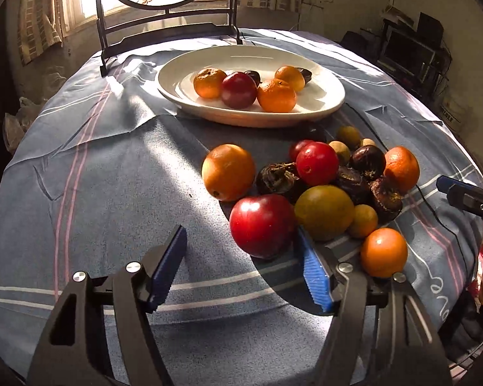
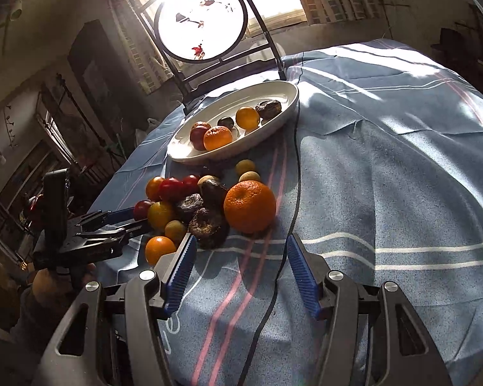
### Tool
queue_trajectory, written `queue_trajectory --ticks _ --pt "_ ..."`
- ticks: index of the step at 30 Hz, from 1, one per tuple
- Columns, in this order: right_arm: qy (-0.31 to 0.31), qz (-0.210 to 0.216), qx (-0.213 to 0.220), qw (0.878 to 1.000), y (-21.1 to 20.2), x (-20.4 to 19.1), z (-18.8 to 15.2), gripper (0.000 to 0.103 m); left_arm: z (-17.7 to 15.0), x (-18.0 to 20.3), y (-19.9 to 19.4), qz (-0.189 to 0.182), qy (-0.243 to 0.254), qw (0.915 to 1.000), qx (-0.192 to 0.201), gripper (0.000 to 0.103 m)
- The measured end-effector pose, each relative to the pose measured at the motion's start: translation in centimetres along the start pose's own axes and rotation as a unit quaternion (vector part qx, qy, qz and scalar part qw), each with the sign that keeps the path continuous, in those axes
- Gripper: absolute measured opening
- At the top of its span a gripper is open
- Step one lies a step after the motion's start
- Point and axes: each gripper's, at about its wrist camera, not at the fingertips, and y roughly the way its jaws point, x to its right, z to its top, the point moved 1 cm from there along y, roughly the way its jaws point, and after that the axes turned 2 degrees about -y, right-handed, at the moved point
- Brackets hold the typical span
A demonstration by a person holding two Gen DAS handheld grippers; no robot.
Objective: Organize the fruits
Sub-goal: 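Grasp a second red apple with the left gripper while the right gripper grasps a large orange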
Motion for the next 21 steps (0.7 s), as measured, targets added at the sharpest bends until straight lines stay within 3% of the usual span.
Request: queue_trajectory --ticks 2,4,7,11,12,13,21 --pt "-0.009 -0.011 -0.004 1.000 0.8 -0.3 0.7 0.059 -0.2 0.2 -0.2 -0.012 0.005 0.9999 0.007 0.047" --pt "-0.013 -0.019 -0.012 1.000 1.7 -0.7 1.5 0.059 -0.5 0.7 -0.5 -0.005 0.018 0.9996 0.019 0.038" --pt "-0.034 -0.057 -0.028 0.997 3.3 -1.4 2.4 0.059 -0.8 0.2 -1.2 -0.002 -0.001 0.9993 0.036 0.038" --pt "-0.041 -0.069 -0.056 0.995 5.5 -1.8 2.8 0.058 -1.2 -0.8 -1.5 -0.003 -0.026 0.9988 0.042 0.038" --pt "-0.038 -0.067 -0.057 0.995 5.7 -1.8 2.8 0.052 -1.2 -0.8 -1.6 0.000 -0.026 0.9987 0.044 0.038" --pt "-0.035 -0.059 -0.053 0.996 5.6 -1.8 2.9 0.044 -1.3 -0.9 -1.7 0.001 -0.027 0.9986 0.045 0.038" --pt "-0.007 -0.019 0.008 1.000 1.7 -0.9 3.4 0.044 -0.9 -1.9 -4.1 -0.003 -0.051 0.9951 0.085 0.038"
